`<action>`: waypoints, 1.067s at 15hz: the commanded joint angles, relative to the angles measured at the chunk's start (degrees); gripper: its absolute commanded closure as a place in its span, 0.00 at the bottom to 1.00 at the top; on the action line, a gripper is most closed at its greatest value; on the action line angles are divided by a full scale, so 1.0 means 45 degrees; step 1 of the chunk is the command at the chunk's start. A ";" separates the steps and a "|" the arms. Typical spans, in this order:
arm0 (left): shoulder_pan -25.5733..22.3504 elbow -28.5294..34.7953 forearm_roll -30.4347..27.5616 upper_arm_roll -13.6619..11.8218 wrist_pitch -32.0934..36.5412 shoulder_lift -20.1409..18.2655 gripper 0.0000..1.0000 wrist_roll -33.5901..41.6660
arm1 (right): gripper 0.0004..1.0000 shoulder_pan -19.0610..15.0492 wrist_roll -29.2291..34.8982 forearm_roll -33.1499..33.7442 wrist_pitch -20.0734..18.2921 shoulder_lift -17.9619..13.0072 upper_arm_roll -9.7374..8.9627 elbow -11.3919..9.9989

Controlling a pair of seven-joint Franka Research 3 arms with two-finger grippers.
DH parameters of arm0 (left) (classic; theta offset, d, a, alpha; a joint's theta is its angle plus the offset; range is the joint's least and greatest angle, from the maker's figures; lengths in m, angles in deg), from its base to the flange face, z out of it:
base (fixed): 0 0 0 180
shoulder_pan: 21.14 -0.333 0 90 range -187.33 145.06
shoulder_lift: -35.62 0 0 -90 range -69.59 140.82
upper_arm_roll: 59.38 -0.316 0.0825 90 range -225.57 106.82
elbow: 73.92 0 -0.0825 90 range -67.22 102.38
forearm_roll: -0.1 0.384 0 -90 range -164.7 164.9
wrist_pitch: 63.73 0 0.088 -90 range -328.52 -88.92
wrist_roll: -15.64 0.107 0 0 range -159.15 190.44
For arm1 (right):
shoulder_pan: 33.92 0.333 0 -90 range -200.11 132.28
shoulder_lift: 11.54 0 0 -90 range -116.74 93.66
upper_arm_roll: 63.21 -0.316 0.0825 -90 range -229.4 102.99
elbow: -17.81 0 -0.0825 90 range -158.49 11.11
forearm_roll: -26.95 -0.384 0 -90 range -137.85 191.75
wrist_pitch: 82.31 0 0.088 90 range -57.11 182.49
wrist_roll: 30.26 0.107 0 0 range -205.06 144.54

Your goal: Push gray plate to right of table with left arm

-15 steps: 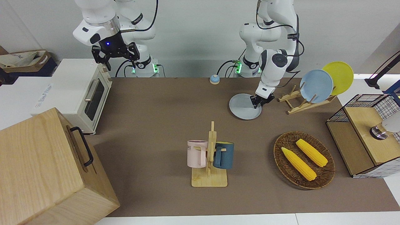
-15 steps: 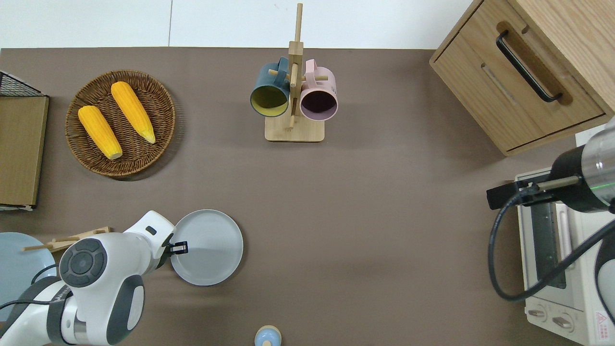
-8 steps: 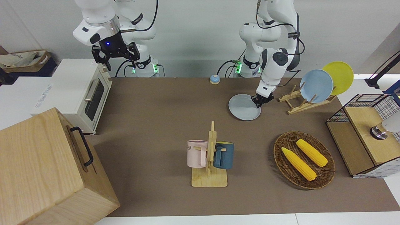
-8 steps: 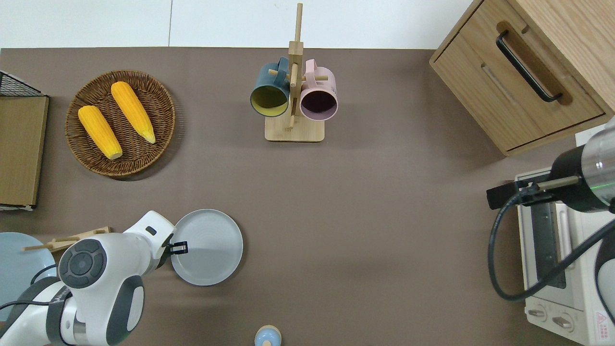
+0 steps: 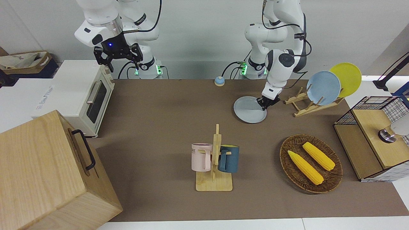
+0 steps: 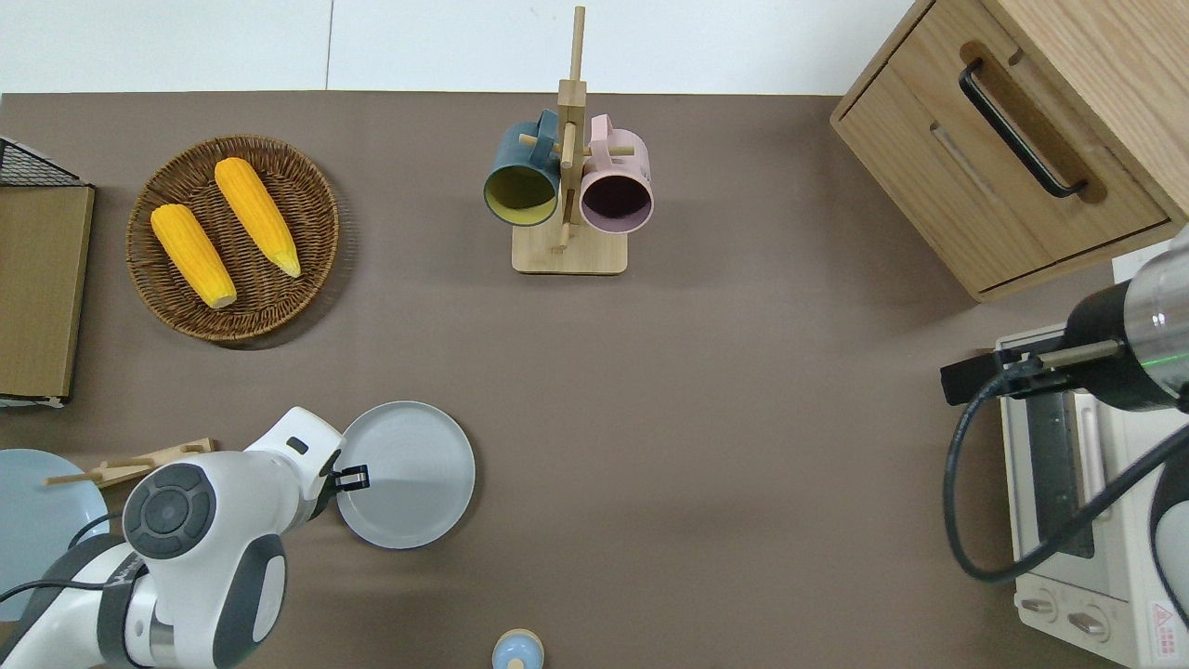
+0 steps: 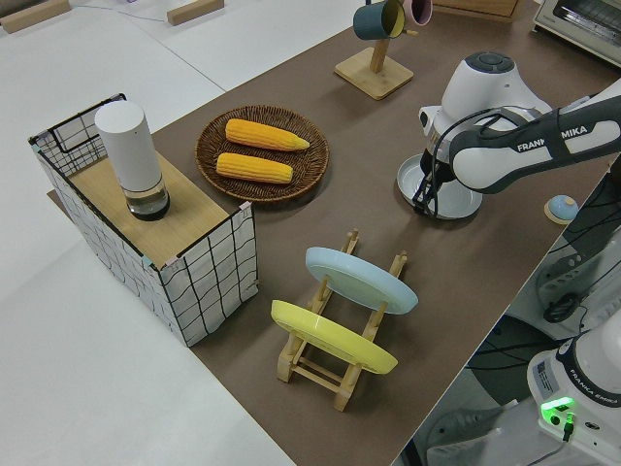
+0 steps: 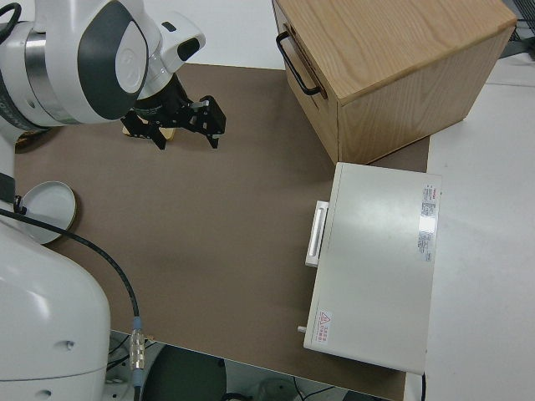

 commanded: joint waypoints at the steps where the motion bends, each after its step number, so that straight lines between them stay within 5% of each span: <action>1: 0.1452 -0.0022 0.0099 0.0044 -0.0791 0.0588 1.00 -0.2638 | 0.02 -0.0250 0.0165 -0.0074 -0.0198 -0.0037 -0.0213 0.0111; 10: 0.4580 -0.2189 0.0080 0.0219 -0.0988 0.2560 1.00 -0.8208 | 0.02 -0.0250 0.0165 -0.0074 -0.0198 -0.0037 -0.0213 0.0111; 16: 0.5012 -0.3557 0.0158 0.1429 -0.0969 0.3616 1.00 -1.0945 | 0.02 -0.0250 0.0165 -0.0074 -0.0198 -0.0037 -0.0194 0.0111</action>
